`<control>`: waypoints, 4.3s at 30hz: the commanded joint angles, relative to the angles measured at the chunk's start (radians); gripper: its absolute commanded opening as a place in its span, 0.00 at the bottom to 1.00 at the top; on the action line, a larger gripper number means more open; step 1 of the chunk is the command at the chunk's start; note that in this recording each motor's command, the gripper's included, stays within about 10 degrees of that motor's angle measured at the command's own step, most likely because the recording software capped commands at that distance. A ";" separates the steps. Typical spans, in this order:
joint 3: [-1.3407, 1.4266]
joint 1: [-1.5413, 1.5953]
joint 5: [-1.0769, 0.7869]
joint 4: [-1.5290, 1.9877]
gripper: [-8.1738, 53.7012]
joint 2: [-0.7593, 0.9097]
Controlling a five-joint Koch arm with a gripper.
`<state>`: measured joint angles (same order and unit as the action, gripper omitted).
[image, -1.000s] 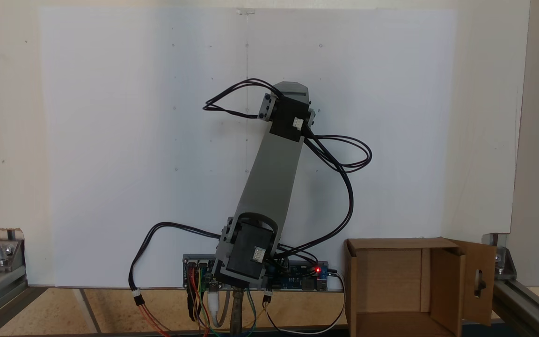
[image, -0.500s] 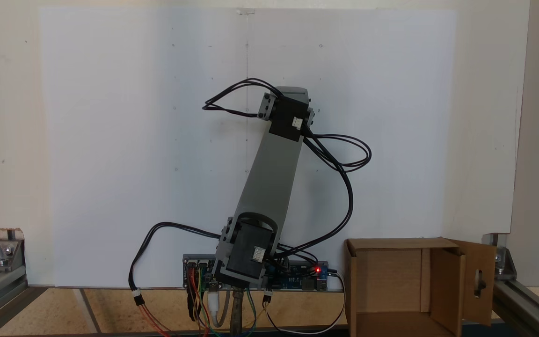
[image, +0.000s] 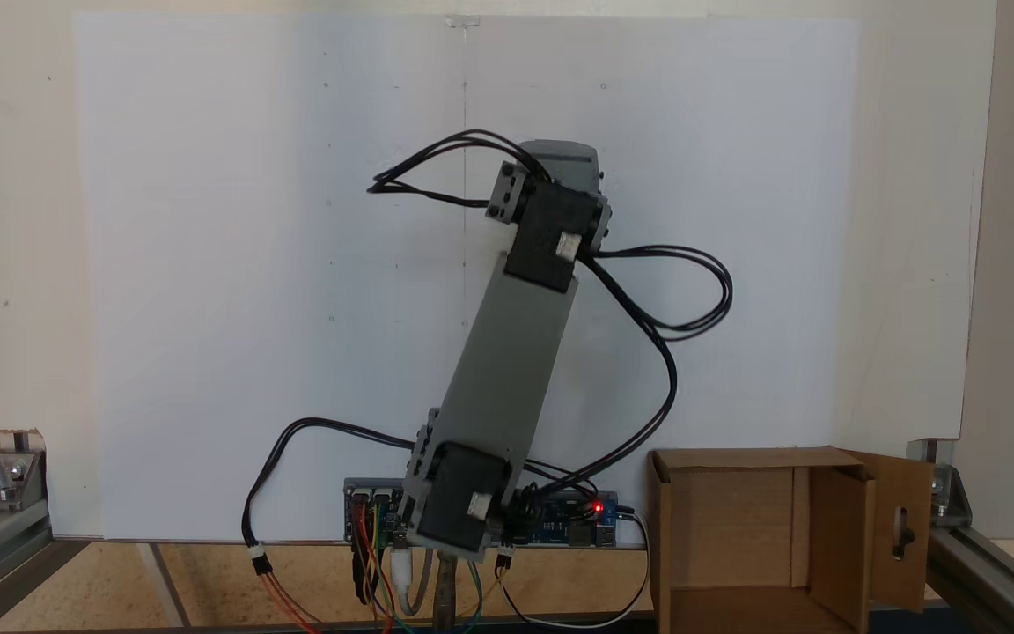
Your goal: Grasp a green dice and put it in the bin.
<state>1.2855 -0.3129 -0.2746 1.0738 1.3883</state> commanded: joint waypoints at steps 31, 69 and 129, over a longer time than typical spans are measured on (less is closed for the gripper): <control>-0.196 -1.582 -0.268 -0.107 0.32 -0.038; -0.104 -0.342 0.232 -0.242 0.85 0.472; 1.740 0.233 0.189 -2.473 0.84 0.980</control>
<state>3.0265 -0.0813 -0.0813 -1.3330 2.2550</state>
